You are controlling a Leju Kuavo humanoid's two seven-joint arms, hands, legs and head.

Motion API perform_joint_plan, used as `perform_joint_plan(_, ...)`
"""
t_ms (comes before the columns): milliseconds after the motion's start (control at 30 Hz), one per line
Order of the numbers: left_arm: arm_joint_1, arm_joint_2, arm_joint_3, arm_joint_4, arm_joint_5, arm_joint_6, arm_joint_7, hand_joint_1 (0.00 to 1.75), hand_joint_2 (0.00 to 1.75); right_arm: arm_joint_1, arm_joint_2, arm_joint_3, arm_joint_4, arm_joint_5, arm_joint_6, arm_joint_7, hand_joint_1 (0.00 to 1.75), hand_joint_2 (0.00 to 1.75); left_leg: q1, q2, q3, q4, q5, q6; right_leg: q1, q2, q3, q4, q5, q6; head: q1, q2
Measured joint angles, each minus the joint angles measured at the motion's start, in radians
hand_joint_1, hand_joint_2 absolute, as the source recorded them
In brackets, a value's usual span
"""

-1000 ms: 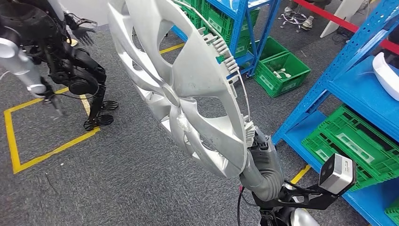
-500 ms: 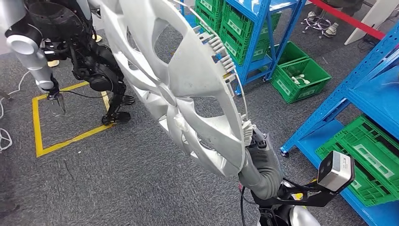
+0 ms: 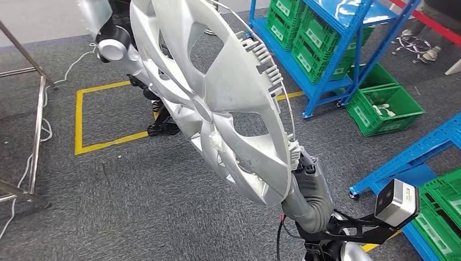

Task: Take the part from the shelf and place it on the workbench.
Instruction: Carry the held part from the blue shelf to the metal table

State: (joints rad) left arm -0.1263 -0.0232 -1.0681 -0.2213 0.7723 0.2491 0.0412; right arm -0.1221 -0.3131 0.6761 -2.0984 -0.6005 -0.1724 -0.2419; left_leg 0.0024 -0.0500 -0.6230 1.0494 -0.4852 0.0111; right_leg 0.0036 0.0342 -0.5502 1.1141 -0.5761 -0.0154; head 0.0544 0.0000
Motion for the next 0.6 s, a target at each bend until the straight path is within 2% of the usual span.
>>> perform_joint_plan(33, -0.001, -0.001, 0.0, 0.0, 0.0, 0.0, 0.0, 0.0, 1.75, 0.0, 0.0, 0.0, -0.001, 0.0, 0.0, 0.0, 1.75, 1.75, 0.002, -0.011, -0.002, -0.001, 0.004, -0.003, 0.004, 0.019, 0.022, -0.053, 0.024, -0.009, -0.002, 0.0)
perform_joint_plan(100, -0.001, -0.006, 0.0, 0.0, 0.0, 0.0, 0.0, 0.0, 1.75, -0.002, -0.002, -0.001, -0.002, 0.0, 0.0, 0.0, 1.75, 1.75, 0.01, -0.031, -0.012, -0.004, 0.015, -0.016, 0.01, 0.036, 0.034, -0.092, 0.035, -0.018, 0.001, 0.0)
perform_joint_plan(133, -0.001, -0.007, 0.0, 0.0, 0.0, -0.001, 0.0, 0.0, 1.75, -0.002, -0.002, -0.001, -0.004, 0.0, 0.0, 0.0, 1.75, 1.75, 0.013, -0.041, -0.017, -0.007, 0.022, -0.024, 0.013, 0.028, 0.035, -0.103, 0.039, -0.02, 0.005, 0.0)
perform_joint_plan(167, 0.001, -0.008, 0.0, 0.0, 0.0, -0.001, 0.0, 0.0, 1.75, -0.003, -0.003, -0.001, -0.005, 0.0, 0.0, 0.0, 1.75, 1.75, 0.014, -0.04, -0.02, -0.008, 0.023, -0.029, 0.012, 0.015, 0.04, -0.117, 0.045, -0.02, 0.01, 0.0)
perform_joint_plan(233, 0.001, -0.008, 0.0, 0.0, 0.0, -0.001, 0.0, 0.0, 1.75, -0.004, -0.004, -0.001, -0.008, 0.0, 0.0, 0.0, 1.75, 1.75, 0.008, -0.001, -0.037, 0.021, -0.002, -0.036, 0.009, -0.009, 0.052, -0.154, 0.06, -0.022, 0.008, 0.0)
perform_joint_plan(300, 0.0, -0.006, 0.0, 0.0, 0.0, -0.001, 0.0, 0.0, 1.75, -0.002, -0.004, -0.001, -0.01, 0.0, 0.0, 0.0, 1.75, 1.75, 0.006, 0.043, -0.08, 0.121, -0.067, -0.042, 0.007, -0.032, 0.054, -0.167, 0.069, -0.022, -0.003, 0.0)
perform_joint_plan(333, -0.001, -0.005, 0.0, 0.0, 0.0, -0.001, 0.0, 0.0, 1.75, 0.0, -0.004, -0.001, -0.01, 0.0, 0.0, 0.0, 1.75, 1.75, 0.008, 0.048, -0.102, 0.18, -0.096, -0.047, 0.007, -0.044, 0.052, -0.166, 0.07, -0.023, -0.009, 0.0)
perform_joint_plan(367, -0.001, -0.004, 0.0, 0.0, 0.0, -0.002, 0.001, 0.0, 1.75, 0.001, -0.004, -0.001, -0.01, -0.001, 0.0, 0.0, 1.75, 1.75, 0.011, 0.05, -0.114, 0.22, -0.112, -0.052, 0.006, -0.056, 0.05, -0.164, 0.069, -0.023, -0.014, 0.0)
perform_joint_plan(400, -0.001, -0.003, 0.0, 0.0, 0.0, -0.002, 0.001, 0.0, 1.75, 0.003, -0.004, -0.001, -0.01, -0.001, 0.0, 0.0, 1.75, 1.75, 0.013, 0.052, -0.111, 0.23, -0.11, -0.057, 0.005, -0.066, 0.049, -0.161, 0.068, -0.021, -0.018, 0.0)
perform_joint_plan(433, -0.001, -0.002, 0.0, 0.0, 0.0, -0.002, 0.001, 0.0, 1.75, 0.003, -0.005, -0.001, -0.009, -0.001, 0.0, 0.0, 1.75, 1.75, 0.015, 0.057, -0.088, 0.204, -0.093, -0.062, 0.003, -0.075, 0.047, -0.157, 0.066, -0.018, -0.022, 0.0)
perform_joint_plan(467, 0.0, -0.001, 0.0, 0.0, 0.0, -0.002, 0.002, 0.0, 1.75, 0.003, -0.005, -0.001, -0.01, -0.001, 0.0, 0.0, 1.75, 1.75, 0.018, 0.068, -0.048, 0.146, -0.065, -0.066, 0.0, -0.082, 0.046, -0.15, 0.063, -0.013, -0.026, 0.0)
perform_joint_plan(500, 0.0, -0.001, 0.0, 0.0, 0.0, -0.002, 0.003, 0.0, 1.75, 0.003, -0.005, -0.001, -0.01, -0.001, 0.0, 0.0, 1.75, 1.75, 0.017, 0.09, -0.008, 0.083, -0.047, -0.069, -0.001, -0.088, 0.044, -0.142, 0.058, -0.006, -0.032, 0.0)
perform_joint_plan(533, 0.0, -0.001, 0.0, 0.0, 0.0, -0.003, 0.004, 0.0, 1.75, 0.003, -0.005, -0.001, -0.01, -0.001, 0.0, 0.0, 1.75, 1.75, 0.016, 0.107, 0.024, 0.03, -0.033, -0.065, 0.0, -0.094, 0.041, -0.131, 0.052, 0.002, -0.039, 0.0)
perform_joint_plan(567, 0.0, 0.0, 0.0, 0.0, -0.001, -0.003, 0.005, 0.0, 1.75, 0.004, -0.005, -0.001, -0.011, 0.0, 0.0, 0.0, 1.75, 1.75, 0.013, 0.118, 0.04, -0.001, -0.028, -0.057, 0.001, -0.1, 0.037, -0.121, 0.047, 0.009, -0.042, 0.0)
perform_joint_plan(600, 0.0, 0.0, 0.0, 0.0, -0.002, -0.005, 0.007, 0.0, 1.75, 0.006, -0.005, -0.001, -0.011, 0.002, 0.0, 0.0, 1.75, 1.75, 0.009, 0.122, 0.042, -0.01, -0.032, -0.047, 0.002, -0.106, 0.035, -0.116, 0.044, 0.014, -0.043, 0.0)
